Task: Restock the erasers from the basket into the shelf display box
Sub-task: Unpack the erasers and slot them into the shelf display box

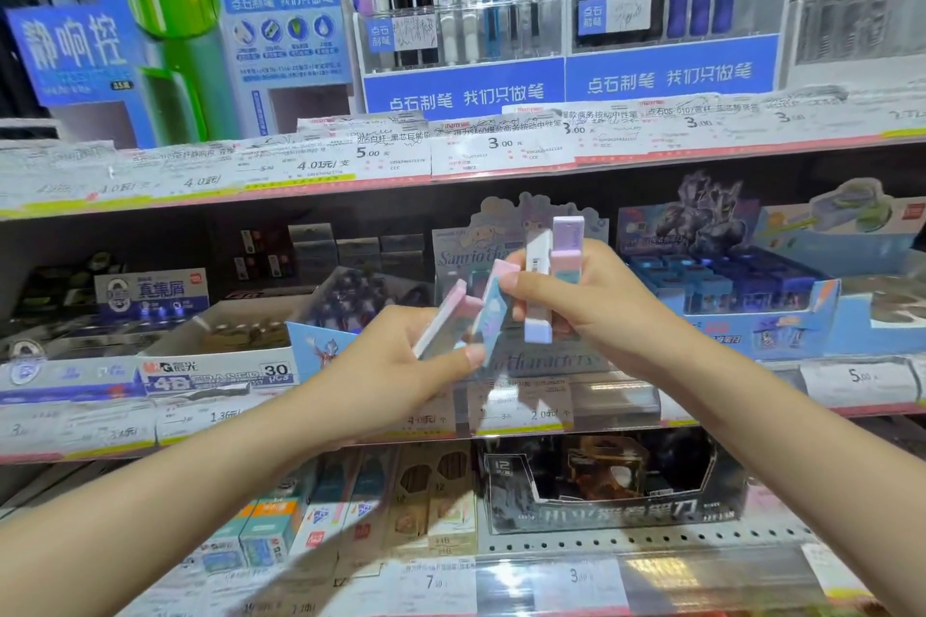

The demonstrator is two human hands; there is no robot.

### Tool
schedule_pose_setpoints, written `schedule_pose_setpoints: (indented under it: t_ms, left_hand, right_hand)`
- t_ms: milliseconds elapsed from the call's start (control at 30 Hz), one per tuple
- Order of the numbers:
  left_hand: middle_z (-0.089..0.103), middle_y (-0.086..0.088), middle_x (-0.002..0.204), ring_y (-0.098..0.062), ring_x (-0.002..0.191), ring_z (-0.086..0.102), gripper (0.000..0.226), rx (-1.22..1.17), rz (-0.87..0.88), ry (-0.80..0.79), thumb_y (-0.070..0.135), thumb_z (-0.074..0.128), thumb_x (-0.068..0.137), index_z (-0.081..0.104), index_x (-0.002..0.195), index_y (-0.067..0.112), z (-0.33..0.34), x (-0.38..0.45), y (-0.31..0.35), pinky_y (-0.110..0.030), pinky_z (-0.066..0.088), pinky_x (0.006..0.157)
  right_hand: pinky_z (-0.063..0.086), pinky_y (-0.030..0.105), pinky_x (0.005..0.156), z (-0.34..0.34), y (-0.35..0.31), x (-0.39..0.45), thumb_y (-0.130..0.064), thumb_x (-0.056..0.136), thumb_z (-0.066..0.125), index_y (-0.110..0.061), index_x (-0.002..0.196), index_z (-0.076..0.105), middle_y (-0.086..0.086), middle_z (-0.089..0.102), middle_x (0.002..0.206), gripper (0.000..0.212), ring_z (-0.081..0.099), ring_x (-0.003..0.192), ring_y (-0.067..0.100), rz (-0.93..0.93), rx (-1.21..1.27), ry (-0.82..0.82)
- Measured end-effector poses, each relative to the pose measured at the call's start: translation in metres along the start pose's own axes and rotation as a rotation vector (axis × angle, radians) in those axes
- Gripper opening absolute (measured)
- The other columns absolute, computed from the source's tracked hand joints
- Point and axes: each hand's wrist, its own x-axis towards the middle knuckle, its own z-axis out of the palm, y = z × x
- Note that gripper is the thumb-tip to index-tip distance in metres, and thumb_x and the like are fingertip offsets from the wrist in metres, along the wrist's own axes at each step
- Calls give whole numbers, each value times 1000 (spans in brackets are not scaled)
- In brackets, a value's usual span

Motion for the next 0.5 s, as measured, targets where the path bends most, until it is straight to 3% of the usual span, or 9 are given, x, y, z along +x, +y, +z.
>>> schedule_pose_setpoints:
  t_ms: [100,233,367,500]
  left_hand:
    - [64,9,70,5,56,48,10,294,107,121,18,58,89,66,95,18,-14,7,-12,-11,33,53]
    - [60,-2,65,-11,58,46,6,599,176,149,12,57,87,61,91,14,-32,13,-26,-22,30,52]
    - [66,0,83,-10,66,54,19,633,71,41,13,56,87,57,103,23,-36,20,-28,-32,41,61]
    - [65,3,87,-13,73,57,33,625,59,-31,11,54,88,53,113,32,-35,20,-25,-29,43,64]
  right_hand:
    - [34,8,44,-8,0,11,-13,89,58,-3,68,59,4,54,56,23,48,41,-1,-12,-157,63]
    - [35,15,48,-12,6,24,-28,90,56,-7,62,55,4,51,55,35,45,44,2,-29,-430,98]
    - [36,7,48,-8,11,29,-33,92,52,-6,74,61,6,62,63,34,52,49,1,-8,-488,72]
    - [38,17,51,-3,23,35,-36,90,52,4,72,61,23,67,71,45,61,66,28,4,-602,63]
